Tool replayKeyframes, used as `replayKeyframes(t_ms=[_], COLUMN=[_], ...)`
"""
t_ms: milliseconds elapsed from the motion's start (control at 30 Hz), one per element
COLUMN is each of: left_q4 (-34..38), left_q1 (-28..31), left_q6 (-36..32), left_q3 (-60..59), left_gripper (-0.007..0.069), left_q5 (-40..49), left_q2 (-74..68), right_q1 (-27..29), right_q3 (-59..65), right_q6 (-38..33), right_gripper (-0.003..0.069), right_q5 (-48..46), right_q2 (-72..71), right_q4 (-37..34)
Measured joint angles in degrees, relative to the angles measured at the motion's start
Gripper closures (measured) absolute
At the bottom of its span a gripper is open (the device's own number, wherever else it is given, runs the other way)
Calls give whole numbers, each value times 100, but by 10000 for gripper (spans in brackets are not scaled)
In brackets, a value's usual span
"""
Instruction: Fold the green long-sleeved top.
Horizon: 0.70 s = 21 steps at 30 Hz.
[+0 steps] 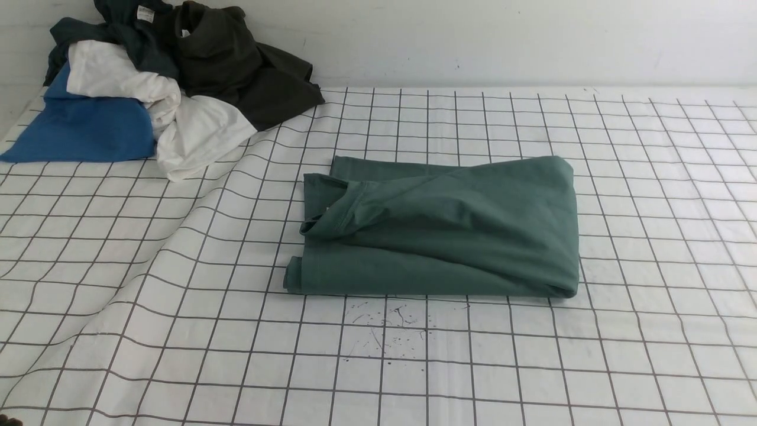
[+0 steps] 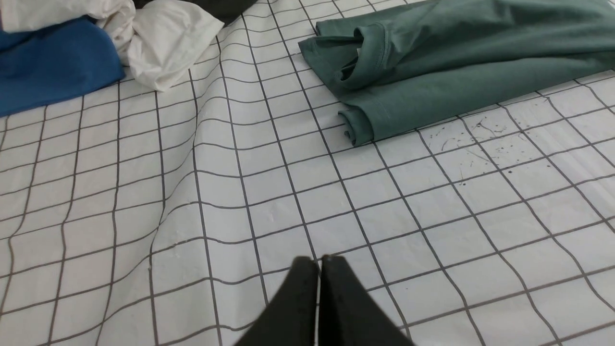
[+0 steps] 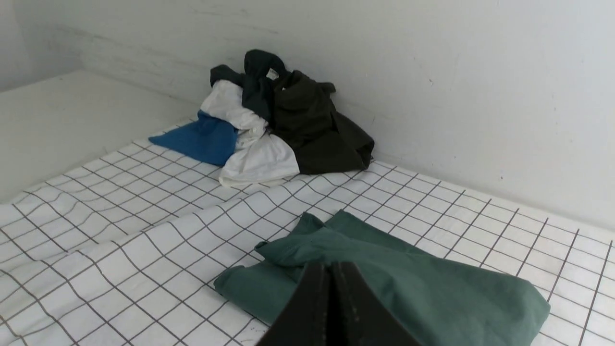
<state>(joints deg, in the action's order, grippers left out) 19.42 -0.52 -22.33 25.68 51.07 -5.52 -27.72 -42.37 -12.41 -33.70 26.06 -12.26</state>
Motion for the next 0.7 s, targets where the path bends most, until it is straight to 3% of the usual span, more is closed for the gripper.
replayKeyframes(t_ms=[700], left_q4=[6], left_q1=[0], left_q6=[-8], left_q3=[0], left_gripper=[632], left_q5=[0], left_q2=[2], right_q1=[0], right_q3=[47], right_q6=[92], right_gripper=[673], right_q5=[-198], right_q2=[-39], right_q4=[139])
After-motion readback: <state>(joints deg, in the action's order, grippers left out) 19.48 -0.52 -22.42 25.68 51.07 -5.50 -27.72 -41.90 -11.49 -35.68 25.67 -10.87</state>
